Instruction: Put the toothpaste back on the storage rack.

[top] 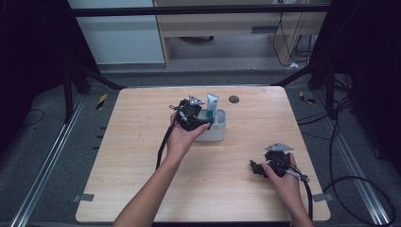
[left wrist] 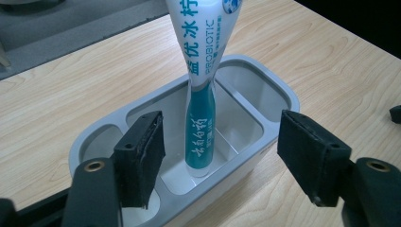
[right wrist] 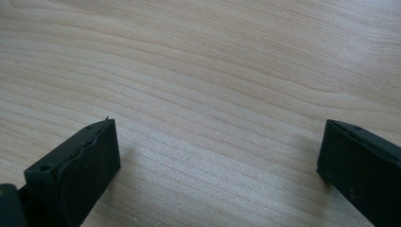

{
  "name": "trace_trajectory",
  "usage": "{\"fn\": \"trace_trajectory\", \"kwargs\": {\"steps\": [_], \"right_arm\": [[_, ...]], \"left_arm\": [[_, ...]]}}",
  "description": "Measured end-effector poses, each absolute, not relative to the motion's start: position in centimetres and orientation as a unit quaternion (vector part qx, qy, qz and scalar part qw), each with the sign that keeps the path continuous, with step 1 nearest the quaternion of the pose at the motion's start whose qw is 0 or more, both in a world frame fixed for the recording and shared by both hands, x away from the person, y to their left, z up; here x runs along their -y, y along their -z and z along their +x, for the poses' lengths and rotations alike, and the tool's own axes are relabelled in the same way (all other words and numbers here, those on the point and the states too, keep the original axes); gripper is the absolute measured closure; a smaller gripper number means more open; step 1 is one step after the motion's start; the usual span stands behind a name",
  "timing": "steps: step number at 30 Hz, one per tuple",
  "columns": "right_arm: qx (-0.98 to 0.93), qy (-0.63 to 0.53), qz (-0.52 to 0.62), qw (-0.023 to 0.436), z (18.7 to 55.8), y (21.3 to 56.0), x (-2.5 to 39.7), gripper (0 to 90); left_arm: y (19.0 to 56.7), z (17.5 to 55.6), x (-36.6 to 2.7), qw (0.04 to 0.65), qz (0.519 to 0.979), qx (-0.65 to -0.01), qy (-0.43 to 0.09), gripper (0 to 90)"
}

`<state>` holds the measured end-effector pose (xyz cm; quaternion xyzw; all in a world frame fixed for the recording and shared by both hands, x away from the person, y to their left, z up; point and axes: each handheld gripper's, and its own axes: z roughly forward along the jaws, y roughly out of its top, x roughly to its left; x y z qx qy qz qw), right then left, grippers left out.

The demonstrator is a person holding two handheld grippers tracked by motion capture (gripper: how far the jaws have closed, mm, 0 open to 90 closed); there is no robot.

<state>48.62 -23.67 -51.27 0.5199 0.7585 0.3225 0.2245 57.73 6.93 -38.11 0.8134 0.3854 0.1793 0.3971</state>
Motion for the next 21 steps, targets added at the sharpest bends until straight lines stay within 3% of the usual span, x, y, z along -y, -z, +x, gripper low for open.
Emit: {"fn": "trace_trajectory", "kwargs": {"steps": [21], "right_arm": [[-0.758, -0.322, 0.52, 0.224, 48.6, 51.3, 23.7, 0.3]], "left_arm": [[37.9, 55.9, -7.0, 0.394, 0.831, -0.354, -0.172, 13.0]]}}
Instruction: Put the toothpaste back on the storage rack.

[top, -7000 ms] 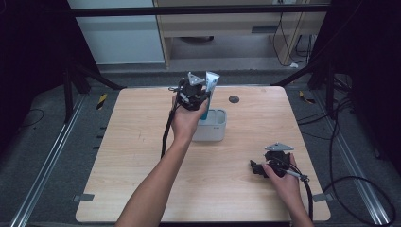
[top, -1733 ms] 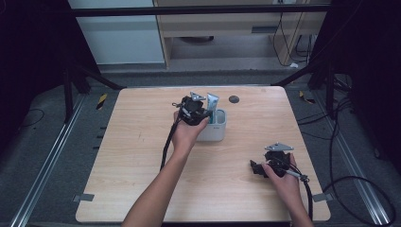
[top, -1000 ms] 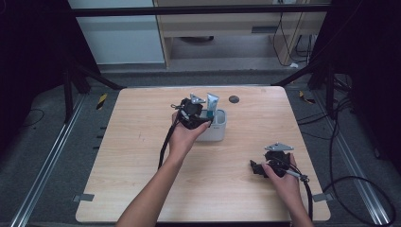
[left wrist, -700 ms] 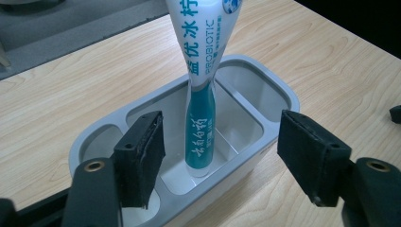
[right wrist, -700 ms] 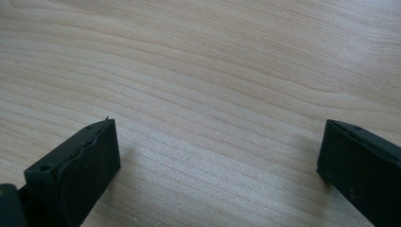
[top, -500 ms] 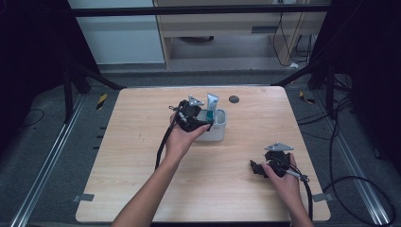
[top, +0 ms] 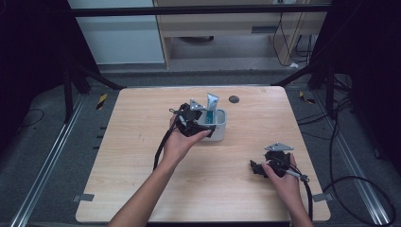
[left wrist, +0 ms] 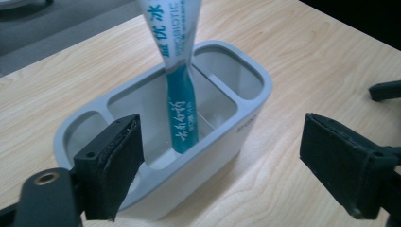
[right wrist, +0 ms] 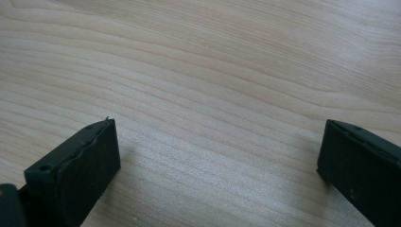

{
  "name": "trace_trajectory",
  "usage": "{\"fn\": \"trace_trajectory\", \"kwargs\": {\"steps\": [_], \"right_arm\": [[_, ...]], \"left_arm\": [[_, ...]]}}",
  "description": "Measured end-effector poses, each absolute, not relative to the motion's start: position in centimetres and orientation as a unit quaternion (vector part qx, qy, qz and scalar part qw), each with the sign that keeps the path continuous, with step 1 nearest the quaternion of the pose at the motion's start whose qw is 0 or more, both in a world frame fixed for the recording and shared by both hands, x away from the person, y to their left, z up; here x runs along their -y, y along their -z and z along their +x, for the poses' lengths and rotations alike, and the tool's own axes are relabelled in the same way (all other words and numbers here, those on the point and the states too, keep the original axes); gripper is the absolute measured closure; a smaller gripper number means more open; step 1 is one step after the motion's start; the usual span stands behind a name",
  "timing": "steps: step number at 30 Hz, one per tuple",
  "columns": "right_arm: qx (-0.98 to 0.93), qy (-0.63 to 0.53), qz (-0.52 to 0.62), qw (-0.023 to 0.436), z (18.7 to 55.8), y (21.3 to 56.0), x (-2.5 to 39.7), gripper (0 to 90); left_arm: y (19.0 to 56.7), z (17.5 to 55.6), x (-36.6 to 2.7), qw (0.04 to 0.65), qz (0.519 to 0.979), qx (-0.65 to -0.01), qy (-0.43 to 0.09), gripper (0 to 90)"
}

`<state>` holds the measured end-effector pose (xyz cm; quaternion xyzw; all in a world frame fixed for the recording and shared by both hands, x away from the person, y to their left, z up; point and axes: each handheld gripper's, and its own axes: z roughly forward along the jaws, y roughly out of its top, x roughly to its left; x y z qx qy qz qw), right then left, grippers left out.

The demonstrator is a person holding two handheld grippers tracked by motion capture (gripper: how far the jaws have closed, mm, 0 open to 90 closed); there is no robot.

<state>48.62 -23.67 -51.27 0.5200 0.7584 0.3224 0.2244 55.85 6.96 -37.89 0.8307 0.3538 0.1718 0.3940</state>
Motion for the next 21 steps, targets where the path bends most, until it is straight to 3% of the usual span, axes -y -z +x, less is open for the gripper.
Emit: {"fn": "trace_trajectory", "kwargs": {"steps": [21], "right_arm": [[-0.758, -0.322, 0.52, 0.224, 48.6, 51.3, 23.7, 0.3]], "left_arm": [[37.5, 54.1, -8.1, 0.398, 0.838, -0.336, -0.161, 4.2]]}}
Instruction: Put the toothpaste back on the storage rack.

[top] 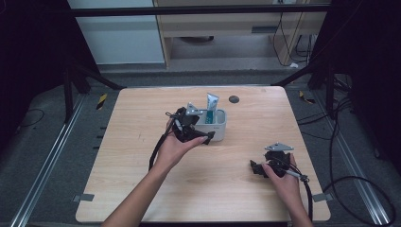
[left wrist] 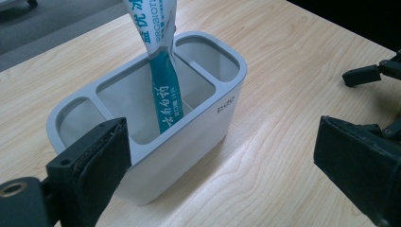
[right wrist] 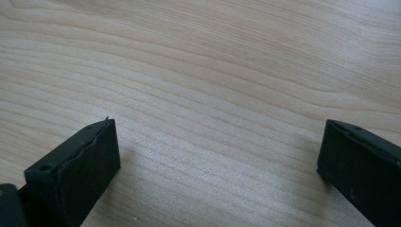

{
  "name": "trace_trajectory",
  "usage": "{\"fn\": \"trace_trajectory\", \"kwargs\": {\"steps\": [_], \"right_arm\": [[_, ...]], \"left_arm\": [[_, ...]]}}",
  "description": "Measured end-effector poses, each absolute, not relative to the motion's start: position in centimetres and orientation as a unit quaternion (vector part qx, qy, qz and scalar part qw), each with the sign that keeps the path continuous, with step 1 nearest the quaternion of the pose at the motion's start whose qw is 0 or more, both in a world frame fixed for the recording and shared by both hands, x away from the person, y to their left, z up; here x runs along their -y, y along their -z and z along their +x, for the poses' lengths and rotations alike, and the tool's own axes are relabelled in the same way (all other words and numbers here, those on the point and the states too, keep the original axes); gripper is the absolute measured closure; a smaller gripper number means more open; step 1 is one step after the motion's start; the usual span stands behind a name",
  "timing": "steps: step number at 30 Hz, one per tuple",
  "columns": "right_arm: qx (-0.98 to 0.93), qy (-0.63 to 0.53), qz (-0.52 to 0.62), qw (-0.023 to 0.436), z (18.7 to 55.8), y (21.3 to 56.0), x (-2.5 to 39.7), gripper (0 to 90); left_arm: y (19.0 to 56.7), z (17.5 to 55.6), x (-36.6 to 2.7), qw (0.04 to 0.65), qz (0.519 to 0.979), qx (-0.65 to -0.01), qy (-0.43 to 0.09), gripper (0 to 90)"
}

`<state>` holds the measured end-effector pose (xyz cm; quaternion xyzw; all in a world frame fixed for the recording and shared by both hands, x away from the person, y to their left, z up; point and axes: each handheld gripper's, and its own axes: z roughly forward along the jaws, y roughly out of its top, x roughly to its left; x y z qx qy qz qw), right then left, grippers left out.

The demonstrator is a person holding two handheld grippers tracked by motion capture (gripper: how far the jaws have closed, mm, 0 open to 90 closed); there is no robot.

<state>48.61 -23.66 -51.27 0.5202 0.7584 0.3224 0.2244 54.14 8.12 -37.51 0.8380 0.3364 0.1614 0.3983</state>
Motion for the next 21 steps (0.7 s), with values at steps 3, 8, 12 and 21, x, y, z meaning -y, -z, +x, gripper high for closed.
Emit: {"fn": "trace_trajectory", "kwargs": {"steps": [3, 8, 12, 21], "right_arm": [[-0.758, -0.322, 0.52, 0.224, 48.6, 51.3, 23.7, 0.3], [-0.758, -0.322, 0.52, 0.224, 48.6, 51.3, 23.7, 0.3], [-0.758, -0.322, 0.52, 0.225, 48.6, 51.3, 23.7, 0.3], [-0.758, -0.323, 0.52, 0.225, 48.6, 51.3, 23.7, 0.3]], "left_arm": [[37.4, 53.9, -8.4, 0.399, 0.838, -0.335, -0.162, 4.1], [37.3, 53.5, -9.2, 0.398, 0.838, -0.336, -0.164, 3.7], [37.4, 53.1, -10.1, 0.395, 0.838, -0.337, -0.167, 3.7], [37.8, 52.5, -12.0, 0.389, 0.838, -0.342, -0.171, 3.6]]}}
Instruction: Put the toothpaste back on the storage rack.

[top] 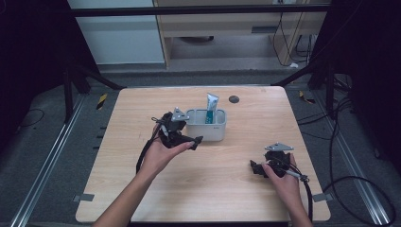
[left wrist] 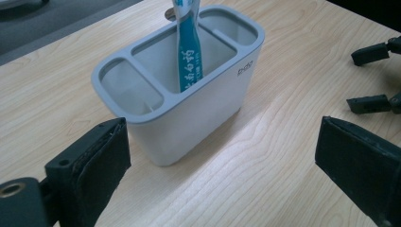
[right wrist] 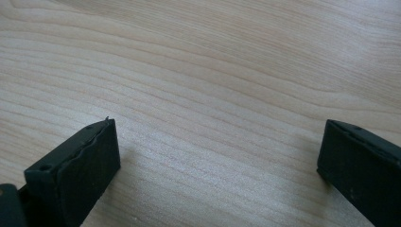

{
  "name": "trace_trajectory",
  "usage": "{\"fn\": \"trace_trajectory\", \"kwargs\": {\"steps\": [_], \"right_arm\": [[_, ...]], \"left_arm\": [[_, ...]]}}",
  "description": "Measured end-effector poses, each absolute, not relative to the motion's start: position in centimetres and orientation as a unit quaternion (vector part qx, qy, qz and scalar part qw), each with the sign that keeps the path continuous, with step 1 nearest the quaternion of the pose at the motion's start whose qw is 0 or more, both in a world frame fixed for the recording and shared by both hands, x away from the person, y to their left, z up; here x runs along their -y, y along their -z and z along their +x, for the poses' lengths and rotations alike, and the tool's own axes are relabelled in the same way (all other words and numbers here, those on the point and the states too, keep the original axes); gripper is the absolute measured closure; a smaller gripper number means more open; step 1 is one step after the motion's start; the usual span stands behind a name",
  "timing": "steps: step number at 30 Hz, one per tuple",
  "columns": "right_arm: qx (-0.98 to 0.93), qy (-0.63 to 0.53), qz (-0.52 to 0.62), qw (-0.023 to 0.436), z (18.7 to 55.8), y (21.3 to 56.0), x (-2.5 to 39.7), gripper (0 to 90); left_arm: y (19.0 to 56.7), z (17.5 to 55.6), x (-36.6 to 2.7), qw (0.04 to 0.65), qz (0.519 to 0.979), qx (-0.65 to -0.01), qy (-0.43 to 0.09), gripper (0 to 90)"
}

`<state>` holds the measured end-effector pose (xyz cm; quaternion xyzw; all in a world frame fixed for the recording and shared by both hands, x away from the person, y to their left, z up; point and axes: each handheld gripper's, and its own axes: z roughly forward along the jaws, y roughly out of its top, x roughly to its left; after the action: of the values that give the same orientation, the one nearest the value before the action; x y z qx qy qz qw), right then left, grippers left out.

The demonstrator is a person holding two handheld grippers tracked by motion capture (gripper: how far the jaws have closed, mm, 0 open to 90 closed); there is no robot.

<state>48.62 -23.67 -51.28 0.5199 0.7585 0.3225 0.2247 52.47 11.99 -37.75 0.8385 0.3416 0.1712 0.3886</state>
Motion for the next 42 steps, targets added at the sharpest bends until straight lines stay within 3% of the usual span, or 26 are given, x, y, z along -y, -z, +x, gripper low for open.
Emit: {"fn": "trace_trajectory", "kwargs": {"steps": [42], "right_arm": [[-0.758, -0.323, 0.52, 0.224, 48.6, 51.3, 23.7, 0.3]], "left_arm": [[41.3, 52.0, -19.5, 0.351, 0.83, -0.394, -0.179, 3.4]]}}
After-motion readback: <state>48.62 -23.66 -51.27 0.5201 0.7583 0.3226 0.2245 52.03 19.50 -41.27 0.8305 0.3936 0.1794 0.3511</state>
